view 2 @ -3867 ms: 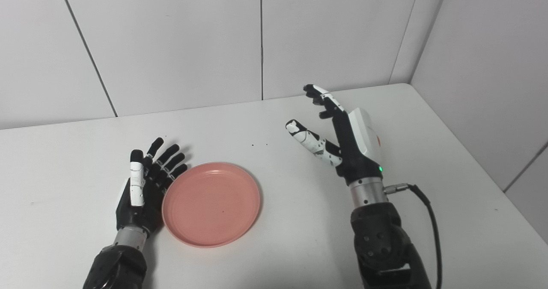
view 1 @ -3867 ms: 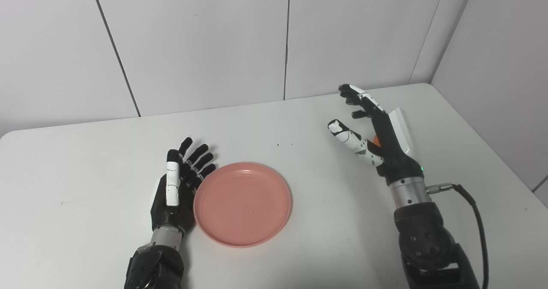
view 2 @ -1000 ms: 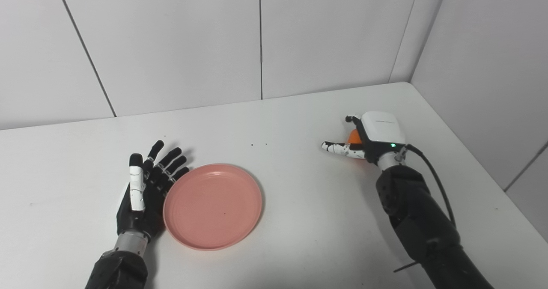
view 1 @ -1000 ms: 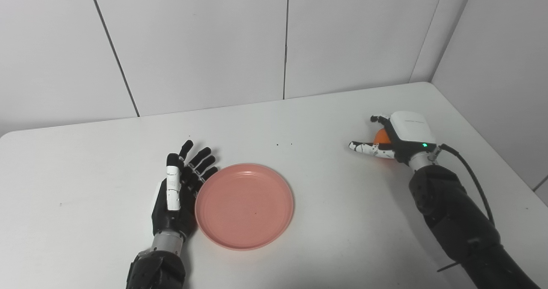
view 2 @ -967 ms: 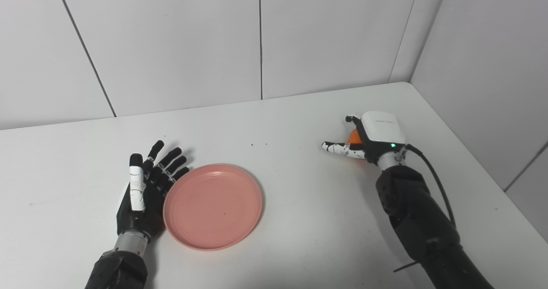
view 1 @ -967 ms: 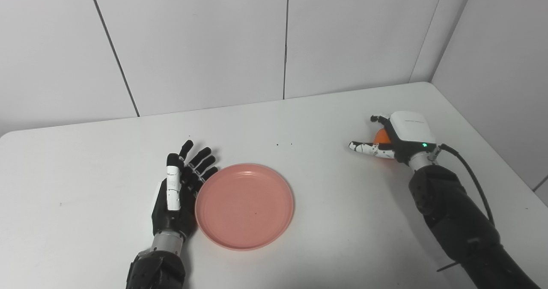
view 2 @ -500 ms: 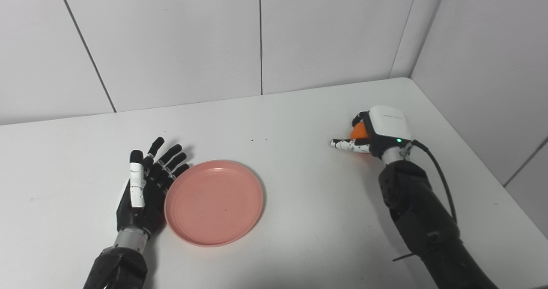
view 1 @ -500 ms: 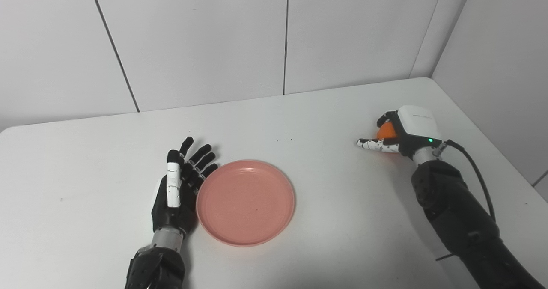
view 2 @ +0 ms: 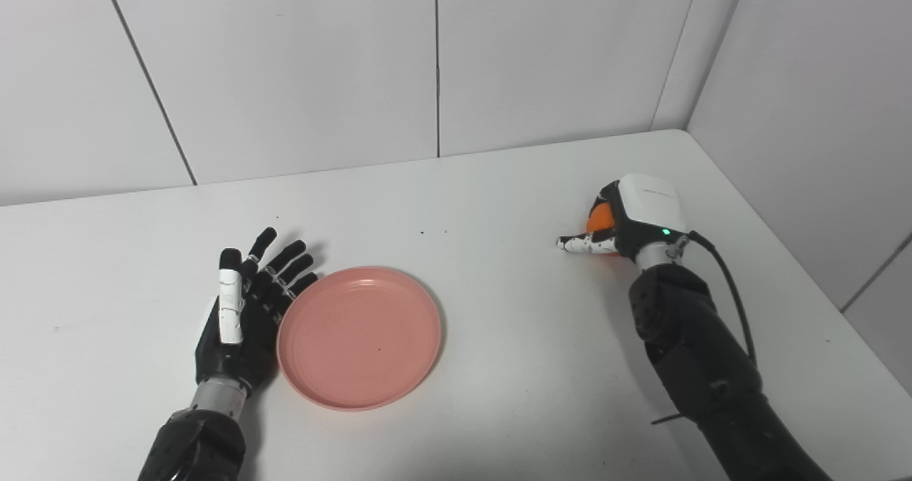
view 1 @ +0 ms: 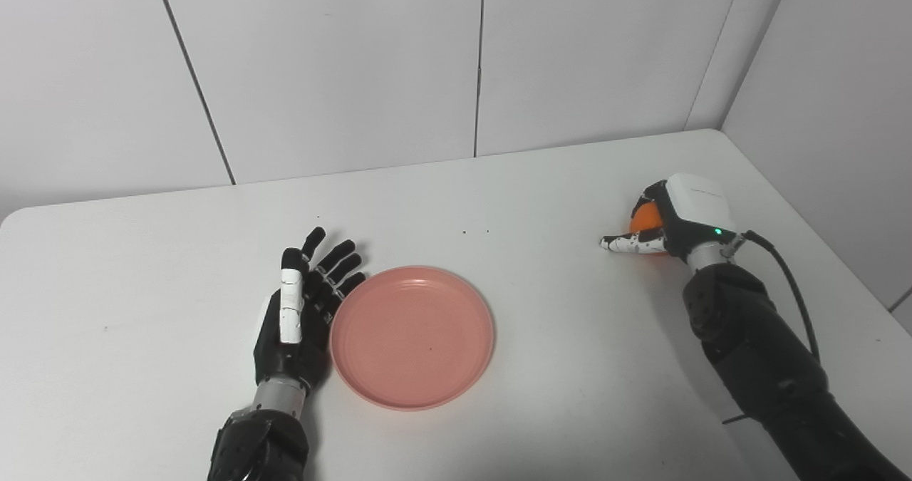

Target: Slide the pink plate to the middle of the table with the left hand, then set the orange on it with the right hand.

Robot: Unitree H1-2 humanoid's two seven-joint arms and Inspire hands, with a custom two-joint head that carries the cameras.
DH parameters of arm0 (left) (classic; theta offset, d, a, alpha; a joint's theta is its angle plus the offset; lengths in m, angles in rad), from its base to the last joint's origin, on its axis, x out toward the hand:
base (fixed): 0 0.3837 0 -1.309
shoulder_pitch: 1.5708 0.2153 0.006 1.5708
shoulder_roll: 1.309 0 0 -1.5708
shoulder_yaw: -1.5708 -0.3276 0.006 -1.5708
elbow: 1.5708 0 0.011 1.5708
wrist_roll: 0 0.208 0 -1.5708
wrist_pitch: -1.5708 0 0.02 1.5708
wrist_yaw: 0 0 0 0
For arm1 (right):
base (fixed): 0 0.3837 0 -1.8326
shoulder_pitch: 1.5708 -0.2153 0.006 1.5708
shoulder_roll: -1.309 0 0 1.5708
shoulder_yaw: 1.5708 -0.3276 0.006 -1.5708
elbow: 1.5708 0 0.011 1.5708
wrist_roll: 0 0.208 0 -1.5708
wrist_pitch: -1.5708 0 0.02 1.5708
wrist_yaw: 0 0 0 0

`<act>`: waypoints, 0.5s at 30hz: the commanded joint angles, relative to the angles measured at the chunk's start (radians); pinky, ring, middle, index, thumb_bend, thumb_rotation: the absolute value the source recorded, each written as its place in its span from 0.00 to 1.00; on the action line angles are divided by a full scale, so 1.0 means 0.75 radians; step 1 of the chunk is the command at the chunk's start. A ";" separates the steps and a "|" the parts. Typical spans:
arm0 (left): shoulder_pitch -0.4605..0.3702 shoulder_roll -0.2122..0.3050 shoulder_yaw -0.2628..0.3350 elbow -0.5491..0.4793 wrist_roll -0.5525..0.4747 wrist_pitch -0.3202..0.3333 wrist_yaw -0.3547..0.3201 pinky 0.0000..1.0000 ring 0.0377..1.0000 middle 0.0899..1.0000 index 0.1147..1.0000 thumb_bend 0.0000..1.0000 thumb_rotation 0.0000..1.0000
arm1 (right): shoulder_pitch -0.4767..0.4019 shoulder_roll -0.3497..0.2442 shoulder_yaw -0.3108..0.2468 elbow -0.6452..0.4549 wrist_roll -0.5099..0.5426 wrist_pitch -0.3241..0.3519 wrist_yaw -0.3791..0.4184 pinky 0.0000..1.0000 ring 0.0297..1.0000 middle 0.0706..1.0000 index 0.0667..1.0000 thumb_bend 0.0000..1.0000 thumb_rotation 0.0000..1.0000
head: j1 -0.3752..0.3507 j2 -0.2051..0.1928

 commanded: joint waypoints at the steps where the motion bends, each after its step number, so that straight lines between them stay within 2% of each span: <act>1: 0.022 0.002 -0.001 0.024 0.008 0.071 0.019 0.79 0.81 0.76 0.90 0.92 0.82 | 0.043 -0.005 0.017 0.016 0.038 0.068 0.090 0.17 0.20 0.22 0.23 0.55 0.31 | 0.004 0.001; 8: 0.016 -0.004 -0.008 0.035 0.022 0.061 0.026 0.78 0.81 0.76 0.90 0.93 0.82 | 0.023 -0.029 0.003 -0.066 0.054 0.046 0.077 0.16 0.19 0.22 0.26 0.55 0.29 | 0.022 -0.001; 12: 0.014 -0.017 -0.016 0.037 0.045 0.051 0.044 0.78 0.80 0.75 0.89 0.94 0.82 | 0.002 -0.055 -0.014 -0.091 0.075 -0.033 0.028 0.14 0.17 0.20 0.24 0.56 0.26 | 0.061 0.004; 15: 0.013 -0.030 -0.017 0.040 0.063 0.043 0.060 0.78 0.80 0.75 0.88 0.94 0.82 | -0.018 -0.079 -0.023 -0.117 0.073 -0.045 0.004 0.14 0.17 0.20 0.23 0.55 0.30 | 0.084 0.004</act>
